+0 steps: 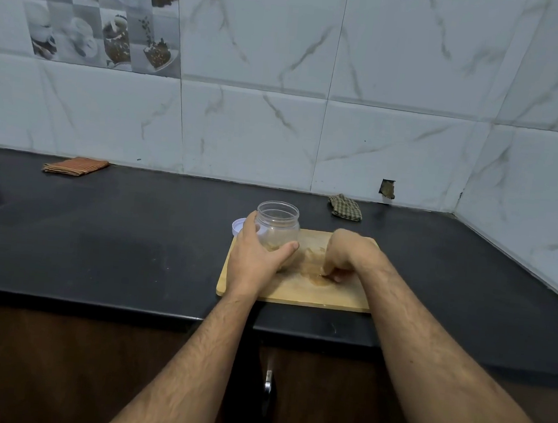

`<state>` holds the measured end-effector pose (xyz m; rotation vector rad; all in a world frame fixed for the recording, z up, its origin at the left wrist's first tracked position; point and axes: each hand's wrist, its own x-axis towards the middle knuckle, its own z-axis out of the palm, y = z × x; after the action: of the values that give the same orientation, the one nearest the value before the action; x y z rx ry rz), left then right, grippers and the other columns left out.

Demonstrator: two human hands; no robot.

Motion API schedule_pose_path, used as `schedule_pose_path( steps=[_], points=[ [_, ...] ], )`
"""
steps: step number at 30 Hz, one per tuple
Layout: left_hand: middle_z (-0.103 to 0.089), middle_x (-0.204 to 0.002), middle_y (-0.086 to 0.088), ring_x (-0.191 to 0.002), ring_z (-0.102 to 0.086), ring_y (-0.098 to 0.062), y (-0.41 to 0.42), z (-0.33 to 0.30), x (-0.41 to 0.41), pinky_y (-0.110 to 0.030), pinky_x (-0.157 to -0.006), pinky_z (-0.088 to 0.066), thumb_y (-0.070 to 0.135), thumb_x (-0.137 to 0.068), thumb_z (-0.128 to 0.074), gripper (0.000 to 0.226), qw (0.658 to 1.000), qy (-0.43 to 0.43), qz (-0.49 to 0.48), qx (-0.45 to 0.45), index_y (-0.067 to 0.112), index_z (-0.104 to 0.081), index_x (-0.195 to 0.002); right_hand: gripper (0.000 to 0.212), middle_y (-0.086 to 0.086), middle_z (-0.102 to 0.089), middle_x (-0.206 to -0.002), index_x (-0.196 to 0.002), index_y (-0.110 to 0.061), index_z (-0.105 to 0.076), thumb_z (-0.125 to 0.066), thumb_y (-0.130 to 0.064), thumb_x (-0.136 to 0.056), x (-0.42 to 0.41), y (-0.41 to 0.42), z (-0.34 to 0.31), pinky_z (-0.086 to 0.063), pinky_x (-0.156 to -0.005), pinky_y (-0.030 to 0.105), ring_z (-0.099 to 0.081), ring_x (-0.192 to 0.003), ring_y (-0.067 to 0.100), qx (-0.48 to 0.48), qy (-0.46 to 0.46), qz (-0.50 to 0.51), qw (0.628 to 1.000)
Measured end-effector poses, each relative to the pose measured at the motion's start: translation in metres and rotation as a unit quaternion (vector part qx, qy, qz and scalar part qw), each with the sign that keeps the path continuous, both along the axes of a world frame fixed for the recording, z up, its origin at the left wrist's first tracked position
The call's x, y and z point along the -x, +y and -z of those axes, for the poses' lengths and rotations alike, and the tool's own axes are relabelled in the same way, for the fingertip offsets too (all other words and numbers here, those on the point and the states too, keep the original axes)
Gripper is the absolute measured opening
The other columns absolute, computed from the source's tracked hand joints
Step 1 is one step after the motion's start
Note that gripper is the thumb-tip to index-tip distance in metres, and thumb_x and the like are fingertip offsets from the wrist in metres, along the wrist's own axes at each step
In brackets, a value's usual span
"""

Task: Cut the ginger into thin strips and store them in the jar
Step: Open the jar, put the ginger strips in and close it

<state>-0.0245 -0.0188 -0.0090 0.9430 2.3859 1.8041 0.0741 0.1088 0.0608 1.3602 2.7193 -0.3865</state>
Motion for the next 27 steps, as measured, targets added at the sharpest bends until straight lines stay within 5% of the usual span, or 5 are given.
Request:
schedule_pose_path(
  steps=[5,11,17,20,27],
  points=[
    [-0.051,-0.136,0.007,-0.124,-0.048,-0.014,0.000,0.000,-0.001,-0.023,-0.087,-0.034,0.053,-0.071,-0.078,0.090,1.000,0.000,0.000,0.000,0.032,-0.032,-0.146,0.023,0.000,-0.070,-0.057,-0.066,-0.011,-0.069,-0.080,-0.025,-0.080,0.005,-0.001,0.011,-0.058,-0.083,0.036,-0.071,-0.062,0.015,0.039,0.018,0.042,0.998],
    [-0.051,-0.136,0.007,-0.124,-0.049,-0.015,0.000,0.000,-0.001,-0.023,-0.087,-0.034,0.052,-0.071,-0.078,0.091,1.000,0.000,-0.003,0.000,0.030,-0.031,-0.146,0.017,0.003,-0.059,-0.076,-0.070,-0.013,-0.055,-0.067,-0.010,-0.082,0.003,-0.019,0.011,-0.047,-0.063,0.032,-0.054,-0.066,0.020,-0.083,-0.017,0.011,0.996],
    [-0.050,-0.135,0.008,-0.122,-0.049,-0.015,-0.001,-0.001,-0.003,-0.023,-0.087,-0.033,0.051,-0.071,-0.078,0.089,1.000,-0.001,0.002,-0.002,0.031,-0.032,-0.145,0.011,0.000,-0.069,-0.074,-0.071,-0.013,-0.063,-0.067,-0.020,-0.079,-0.002,-0.014,0.018,-0.050,-0.061,0.026,-0.063,-0.068,0.019,-0.040,0.024,0.006,0.999],
    [-0.050,-0.135,0.008,-0.122,-0.049,-0.015,-0.002,0.000,-0.002,-0.023,-0.087,-0.033,0.052,-0.071,-0.078,0.090,1.000,0.000,0.000,-0.001,0.032,-0.031,-0.145,0.021,0.003,-0.063,-0.055,-0.063,-0.009,-0.063,-0.064,-0.020,-0.081,-0.003,-0.007,0.014,-0.049,-0.055,0.028,-0.056,-0.048,0.019,0.042,0.131,0.001,0.990],
    [-0.051,-0.134,0.008,-0.120,-0.049,-0.013,-0.003,-0.003,-0.005,-0.023,-0.084,-0.032,0.051,-0.072,-0.077,0.086,1.000,-0.001,0.001,-0.002,0.033,-0.032,-0.144,0.014,0.001,-0.059,-0.055,-0.063,-0.014,-0.056,-0.062,-0.010,-0.076,0.020,-0.021,-0.041,-0.045,-0.053,0.027,-0.054,-0.053,0.019,0.035,0.416,-0.085,0.905]
  ],
)
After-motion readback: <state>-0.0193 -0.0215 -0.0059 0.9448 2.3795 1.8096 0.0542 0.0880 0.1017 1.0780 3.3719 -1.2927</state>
